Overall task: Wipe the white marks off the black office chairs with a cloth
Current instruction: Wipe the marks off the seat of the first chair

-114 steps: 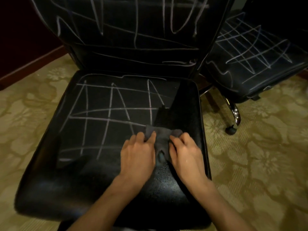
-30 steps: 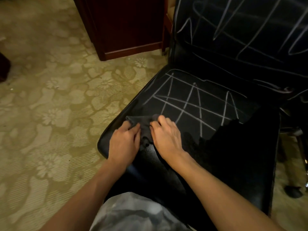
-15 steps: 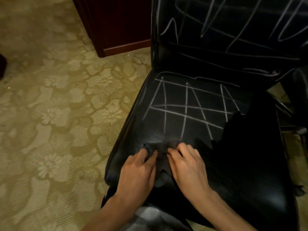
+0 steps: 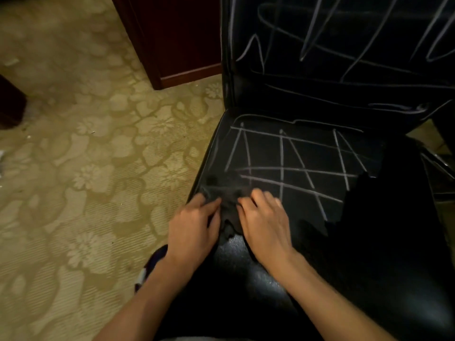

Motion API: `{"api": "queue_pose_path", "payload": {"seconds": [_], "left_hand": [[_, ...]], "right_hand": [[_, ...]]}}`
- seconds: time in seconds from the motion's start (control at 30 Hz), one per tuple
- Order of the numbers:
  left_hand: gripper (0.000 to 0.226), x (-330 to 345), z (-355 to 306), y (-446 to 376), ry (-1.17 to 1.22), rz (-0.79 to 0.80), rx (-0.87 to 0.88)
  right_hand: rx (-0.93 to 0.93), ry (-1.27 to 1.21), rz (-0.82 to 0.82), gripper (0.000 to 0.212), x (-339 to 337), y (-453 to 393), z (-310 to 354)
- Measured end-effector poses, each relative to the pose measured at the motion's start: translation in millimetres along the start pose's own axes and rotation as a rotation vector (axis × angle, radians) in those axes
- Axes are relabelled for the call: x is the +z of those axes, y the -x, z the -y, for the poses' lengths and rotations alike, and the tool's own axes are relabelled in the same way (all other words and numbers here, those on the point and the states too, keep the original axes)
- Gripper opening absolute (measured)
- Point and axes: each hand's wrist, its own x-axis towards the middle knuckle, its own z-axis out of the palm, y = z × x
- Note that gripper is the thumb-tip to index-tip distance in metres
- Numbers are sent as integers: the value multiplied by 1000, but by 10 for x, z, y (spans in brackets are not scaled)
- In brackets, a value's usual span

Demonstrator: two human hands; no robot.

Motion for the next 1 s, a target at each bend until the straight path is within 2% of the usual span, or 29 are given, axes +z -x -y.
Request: {"api": "queue_pose_path", "payload": {"seconds": [0.27, 0.33, 0.47, 0.57, 0.63, 0.73, 0.87, 1.0], "left_hand": [[35, -57, -37, 150, -79, -7, 140], [35, -43, 28, 109, -46, -37, 110], [37, 8, 155, -52, 44, -106, 5], [36, 55, 246, -393, 80, -145, -10], [32, 74, 322, -723, 62, -162, -42], [26, 131, 425, -1007, 74, -155, -123], [40, 118, 507, -660, 163, -116, -158], [33, 54, 530, -231, 247, -100, -212]], "right_hand": [[-5, -55, 41, 5, -57, 111, -13], [-17, -64, 43, 7, -11, -21, -18], [-44, -106, 50, 26, 76, -264, -19], [-54, -94, 28, 30, 173, -545, -38], [-34, -84, 20, 30, 289, -827, -37], [32, -88, 26, 19, 401, -1111, -6], [25, -99, 67, 18, 344, -917, 118], [-29, -151, 116, 22, 216, -565, 289]]}}
